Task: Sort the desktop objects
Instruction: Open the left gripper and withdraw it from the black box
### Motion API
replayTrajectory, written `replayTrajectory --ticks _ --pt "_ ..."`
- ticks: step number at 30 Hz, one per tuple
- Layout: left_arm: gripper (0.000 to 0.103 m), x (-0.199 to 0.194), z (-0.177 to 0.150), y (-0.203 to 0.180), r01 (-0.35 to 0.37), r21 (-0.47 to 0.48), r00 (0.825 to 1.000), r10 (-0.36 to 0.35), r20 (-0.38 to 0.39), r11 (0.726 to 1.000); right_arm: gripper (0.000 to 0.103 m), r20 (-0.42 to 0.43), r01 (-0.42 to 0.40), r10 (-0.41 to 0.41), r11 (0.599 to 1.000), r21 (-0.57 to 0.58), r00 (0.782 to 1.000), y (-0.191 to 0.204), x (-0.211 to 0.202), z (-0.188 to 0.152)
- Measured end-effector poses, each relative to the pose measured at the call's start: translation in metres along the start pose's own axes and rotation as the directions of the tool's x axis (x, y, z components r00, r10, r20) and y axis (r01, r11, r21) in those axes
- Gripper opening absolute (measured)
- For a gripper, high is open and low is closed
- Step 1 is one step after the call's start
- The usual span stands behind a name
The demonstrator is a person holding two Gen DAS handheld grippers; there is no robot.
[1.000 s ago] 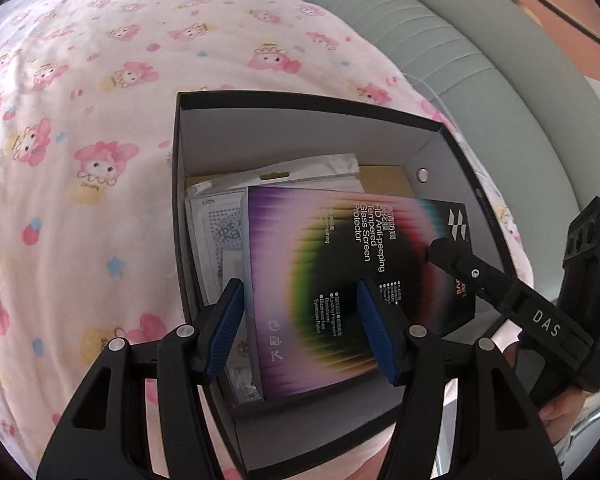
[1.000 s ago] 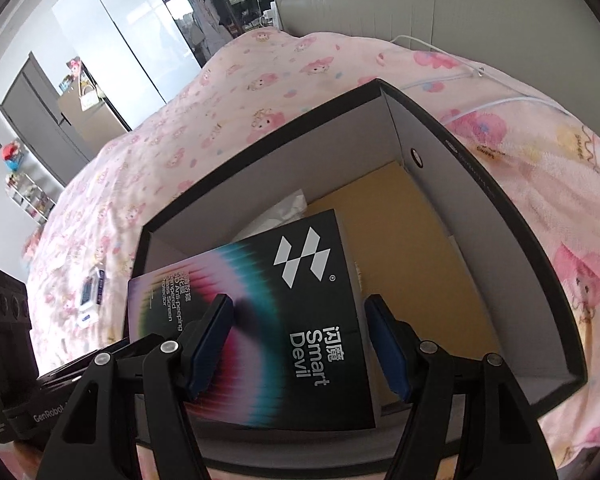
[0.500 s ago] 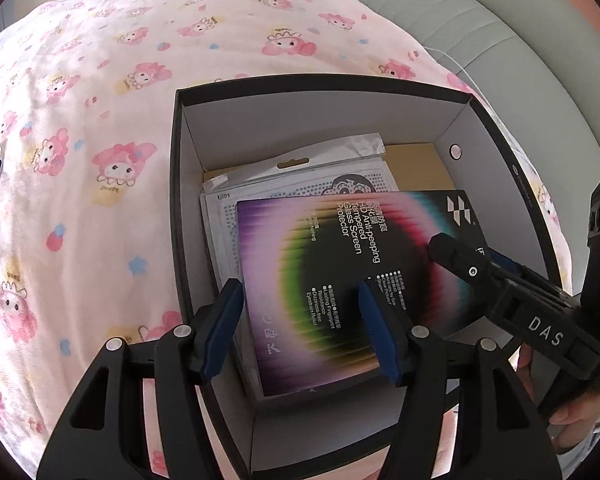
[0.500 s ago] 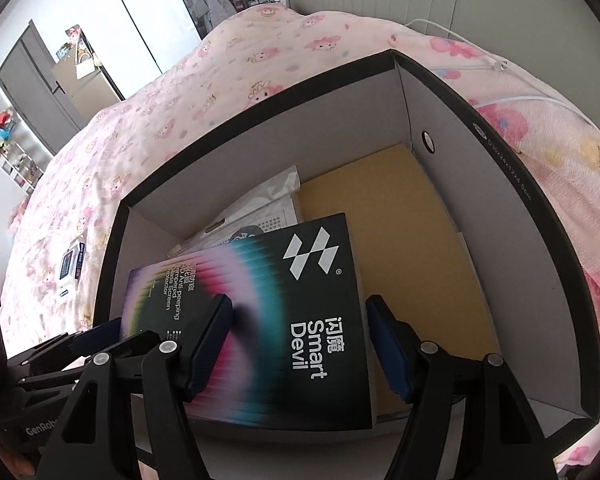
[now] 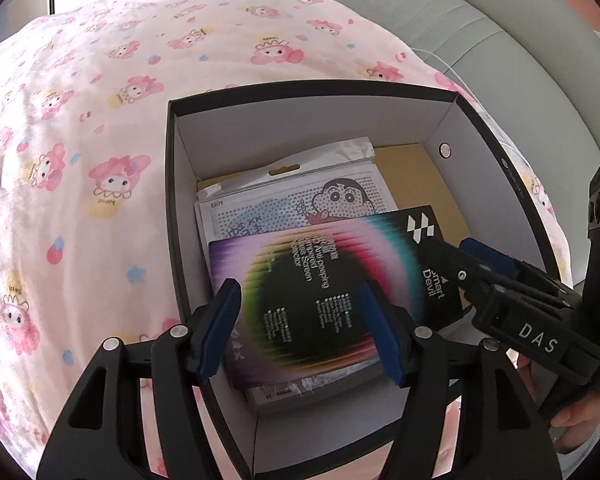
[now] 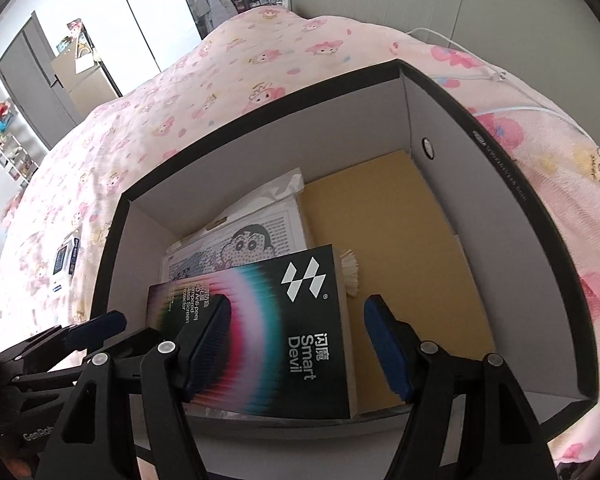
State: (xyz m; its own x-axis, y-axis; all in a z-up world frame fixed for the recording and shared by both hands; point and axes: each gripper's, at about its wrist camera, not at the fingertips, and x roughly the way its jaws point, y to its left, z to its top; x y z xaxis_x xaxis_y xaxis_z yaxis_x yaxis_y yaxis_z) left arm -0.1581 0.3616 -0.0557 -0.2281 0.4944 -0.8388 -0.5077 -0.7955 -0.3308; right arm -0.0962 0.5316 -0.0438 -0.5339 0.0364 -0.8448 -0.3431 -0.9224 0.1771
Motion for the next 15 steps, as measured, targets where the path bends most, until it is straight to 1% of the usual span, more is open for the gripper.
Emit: replayTrajectory --ticks 3,6,11,15 --pt "0.063 0.002 0.0 -0.001 -0.011 0.01 1.0 0.011 0.002 1.0 0.066 -0.004 -0.006 0.006 1.0 -0.007 1.0 0.005 0.003 0.0" --pt "0.063 0.003 0.002 -0.001 -0.02 0.013 1.0 0.02 0.005 1.0 0.066 -0.008 0.005 -0.005 1.0 -0.008 1.0 0.008 0.006 0.001" --pt "0.063 0.0 0.002 0.001 -0.001 0.013 1.0 0.0 0.014 1.0 0.066 -0.004 0.006 -0.006 1.0 -0.003 1.0 0.01 0.003 0.001" --pt "0.063 -0.013 0.003 -0.002 -0.002 0.04 0.999 0.0 0.046 0.999 0.066 0.02 0.022 -0.022 1.0 -0.001 1.0 0.015 -0.008 0.002"
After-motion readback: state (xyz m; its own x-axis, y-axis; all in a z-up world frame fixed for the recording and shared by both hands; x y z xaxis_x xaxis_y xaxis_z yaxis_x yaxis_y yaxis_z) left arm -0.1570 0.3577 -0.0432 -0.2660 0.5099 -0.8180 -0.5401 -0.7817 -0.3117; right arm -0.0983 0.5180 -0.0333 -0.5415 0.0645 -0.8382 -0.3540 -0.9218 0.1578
